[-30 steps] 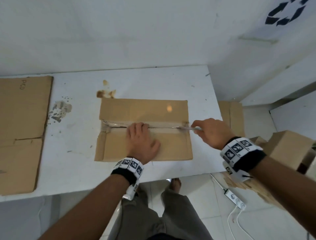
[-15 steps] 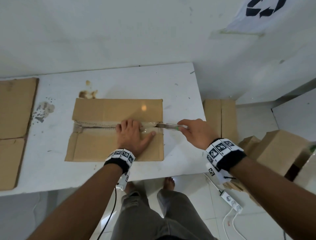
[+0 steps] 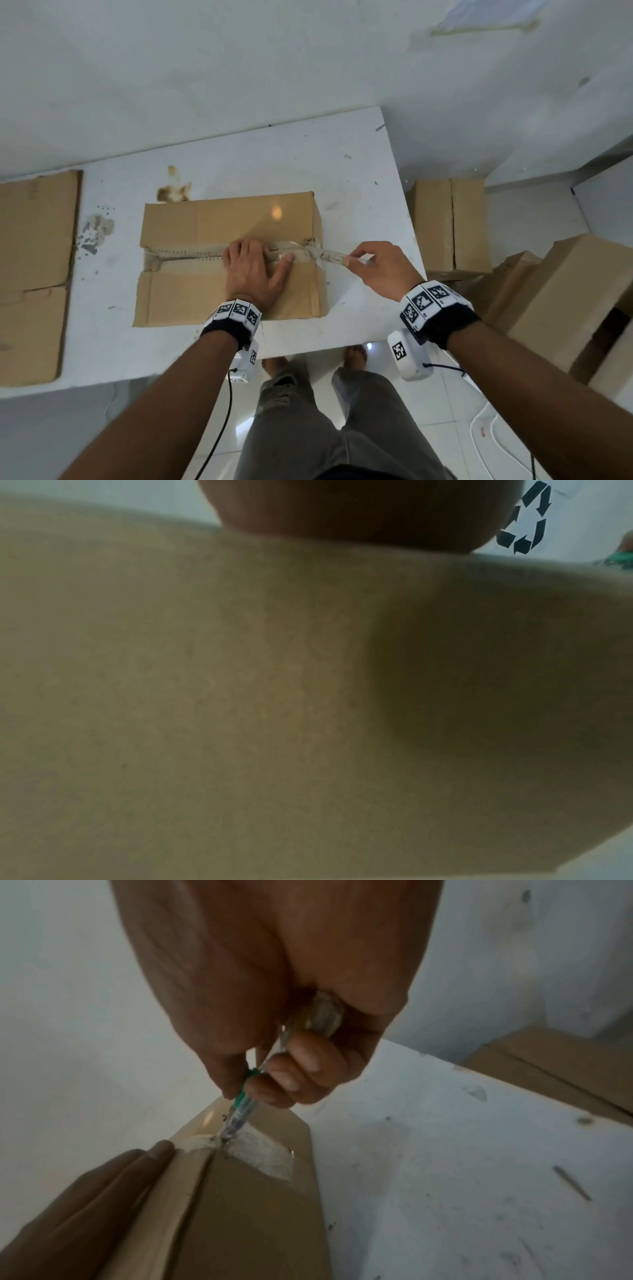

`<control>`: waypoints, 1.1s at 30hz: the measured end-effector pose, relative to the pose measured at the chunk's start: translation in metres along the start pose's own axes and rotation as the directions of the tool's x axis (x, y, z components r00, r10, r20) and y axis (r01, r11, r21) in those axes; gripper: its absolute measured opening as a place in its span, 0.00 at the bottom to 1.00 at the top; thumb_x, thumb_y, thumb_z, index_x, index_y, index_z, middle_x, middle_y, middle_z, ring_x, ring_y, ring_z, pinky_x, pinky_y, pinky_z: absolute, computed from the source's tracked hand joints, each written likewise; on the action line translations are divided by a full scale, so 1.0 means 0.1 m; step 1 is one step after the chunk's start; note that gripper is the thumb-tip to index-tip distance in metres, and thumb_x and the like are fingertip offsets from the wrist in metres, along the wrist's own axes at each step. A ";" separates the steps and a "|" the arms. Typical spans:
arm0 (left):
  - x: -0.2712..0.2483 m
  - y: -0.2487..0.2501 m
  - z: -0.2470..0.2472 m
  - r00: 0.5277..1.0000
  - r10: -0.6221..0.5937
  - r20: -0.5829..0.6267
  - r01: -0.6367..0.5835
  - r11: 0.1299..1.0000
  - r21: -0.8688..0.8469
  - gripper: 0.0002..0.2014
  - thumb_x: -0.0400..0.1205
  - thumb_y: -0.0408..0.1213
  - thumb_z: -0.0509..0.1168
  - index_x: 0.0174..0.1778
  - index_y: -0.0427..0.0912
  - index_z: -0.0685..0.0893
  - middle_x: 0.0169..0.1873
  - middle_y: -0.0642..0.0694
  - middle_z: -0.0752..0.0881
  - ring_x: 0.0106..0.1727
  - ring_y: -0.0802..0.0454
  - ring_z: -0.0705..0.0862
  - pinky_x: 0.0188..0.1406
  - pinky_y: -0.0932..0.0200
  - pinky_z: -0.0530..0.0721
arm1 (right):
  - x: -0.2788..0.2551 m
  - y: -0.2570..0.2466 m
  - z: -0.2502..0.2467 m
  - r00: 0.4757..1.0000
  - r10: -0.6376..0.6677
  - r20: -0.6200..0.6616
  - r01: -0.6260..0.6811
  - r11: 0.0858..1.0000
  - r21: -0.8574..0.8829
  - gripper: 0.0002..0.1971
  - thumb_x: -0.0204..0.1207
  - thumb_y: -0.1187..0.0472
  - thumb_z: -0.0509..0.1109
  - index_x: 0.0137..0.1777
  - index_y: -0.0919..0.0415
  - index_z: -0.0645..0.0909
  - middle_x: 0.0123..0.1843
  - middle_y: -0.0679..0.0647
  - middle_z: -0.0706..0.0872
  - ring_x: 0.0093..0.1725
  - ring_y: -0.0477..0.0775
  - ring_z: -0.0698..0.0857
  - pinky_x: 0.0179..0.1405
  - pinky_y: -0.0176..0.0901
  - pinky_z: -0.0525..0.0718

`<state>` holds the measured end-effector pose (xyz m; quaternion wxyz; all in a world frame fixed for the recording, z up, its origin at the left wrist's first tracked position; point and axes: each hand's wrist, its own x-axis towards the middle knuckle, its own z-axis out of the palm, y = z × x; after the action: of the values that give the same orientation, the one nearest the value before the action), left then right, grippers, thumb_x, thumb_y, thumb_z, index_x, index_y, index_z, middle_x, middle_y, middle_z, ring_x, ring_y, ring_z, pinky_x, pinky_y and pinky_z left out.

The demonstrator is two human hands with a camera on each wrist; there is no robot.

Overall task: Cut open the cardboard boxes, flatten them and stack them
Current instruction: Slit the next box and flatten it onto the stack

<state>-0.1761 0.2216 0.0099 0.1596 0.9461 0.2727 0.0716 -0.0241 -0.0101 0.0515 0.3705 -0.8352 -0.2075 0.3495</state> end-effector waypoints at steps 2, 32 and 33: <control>0.00 0.02 0.00 1.000 0.022 -0.006 -0.022 1.000 -0.010 0.26 0.82 0.69 0.54 0.42 0.46 0.71 0.42 0.46 0.75 0.50 0.46 0.70 0.59 0.42 0.72 | -0.01 0.01 -0.05 0.999 0.025 0.034 -0.025 1.000 0.014 0.11 0.80 0.43 0.72 0.48 0.49 0.87 0.31 0.48 0.85 0.26 0.50 0.82 0.25 0.44 0.79; 0.05 0.04 0.04 0.982 0.062 0.179 -0.072 0.996 0.052 0.30 0.89 0.58 0.48 0.82 0.45 0.73 0.87 0.42 0.64 0.90 0.33 0.49 0.82 0.19 0.40 | -0.19 0.05 0.37 0.988 0.082 -0.128 -0.054 0.976 0.211 0.12 0.85 0.47 0.66 0.55 0.54 0.83 0.42 0.48 0.87 0.37 0.44 0.84 0.35 0.39 0.78; 0.04 0.04 0.05 0.982 0.062 0.177 -0.073 0.996 0.052 0.30 0.89 0.58 0.47 0.82 0.45 0.73 0.87 0.42 0.64 0.90 0.33 0.50 0.82 0.19 0.40 | -0.15 -0.01 0.36 0.989 0.086 -0.123 -0.059 0.976 0.211 0.12 0.85 0.47 0.66 0.55 0.55 0.83 0.42 0.47 0.87 0.36 0.42 0.83 0.35 0.38 0.78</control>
<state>-0.1692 0.2195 0.0070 0.1528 0.9616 0.2273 -0.0147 -0.0607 -0.0013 0.0410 0.4550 -0.8204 -0.1145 0.3268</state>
